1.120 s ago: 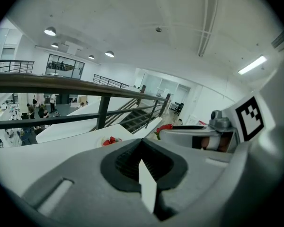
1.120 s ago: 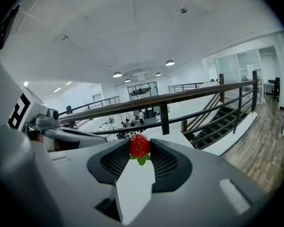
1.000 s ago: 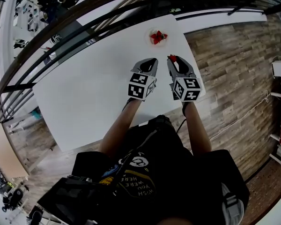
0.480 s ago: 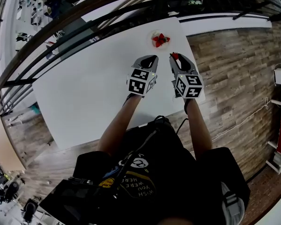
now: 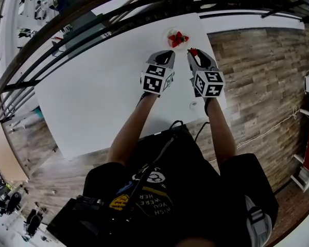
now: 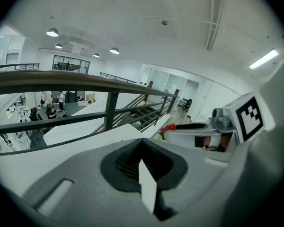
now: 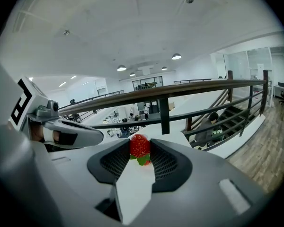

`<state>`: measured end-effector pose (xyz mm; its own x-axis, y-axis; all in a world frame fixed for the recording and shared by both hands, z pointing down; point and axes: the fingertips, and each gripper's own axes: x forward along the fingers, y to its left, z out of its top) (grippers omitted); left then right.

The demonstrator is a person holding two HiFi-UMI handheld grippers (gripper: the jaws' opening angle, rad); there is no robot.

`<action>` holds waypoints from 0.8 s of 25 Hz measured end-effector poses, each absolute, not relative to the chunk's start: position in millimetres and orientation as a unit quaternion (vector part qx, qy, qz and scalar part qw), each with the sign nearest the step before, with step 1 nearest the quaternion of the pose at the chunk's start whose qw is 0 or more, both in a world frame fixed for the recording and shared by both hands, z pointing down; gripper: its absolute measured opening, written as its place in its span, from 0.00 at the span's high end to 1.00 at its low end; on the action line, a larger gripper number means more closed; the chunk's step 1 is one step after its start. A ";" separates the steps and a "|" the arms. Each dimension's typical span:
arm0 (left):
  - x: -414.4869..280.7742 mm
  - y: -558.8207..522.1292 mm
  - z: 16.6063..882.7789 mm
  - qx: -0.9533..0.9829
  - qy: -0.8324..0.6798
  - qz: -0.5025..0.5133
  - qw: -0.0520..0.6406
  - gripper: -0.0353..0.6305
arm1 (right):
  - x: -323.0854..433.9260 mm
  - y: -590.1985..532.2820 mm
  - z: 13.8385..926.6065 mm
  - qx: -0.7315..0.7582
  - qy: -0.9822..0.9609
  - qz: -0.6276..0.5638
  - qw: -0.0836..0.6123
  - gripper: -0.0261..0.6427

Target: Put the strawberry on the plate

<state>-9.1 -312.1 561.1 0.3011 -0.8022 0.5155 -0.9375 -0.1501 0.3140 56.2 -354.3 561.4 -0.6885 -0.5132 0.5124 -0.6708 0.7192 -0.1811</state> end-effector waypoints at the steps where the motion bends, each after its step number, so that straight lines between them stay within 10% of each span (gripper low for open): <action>1: -8.9 -314.3 564.6 0.748 -0.580 0.115 0.300 0.94 | 55.9 -356.8 564.4 0.327 -0.901 0.181 0.221 0.76; 20: -10.4 -334.9 623.6 0.732 -0.580 0.142 0.328 0.94 | 49.8 -382.7 615.7 0.313 -0.896 0.206 0.237 0.76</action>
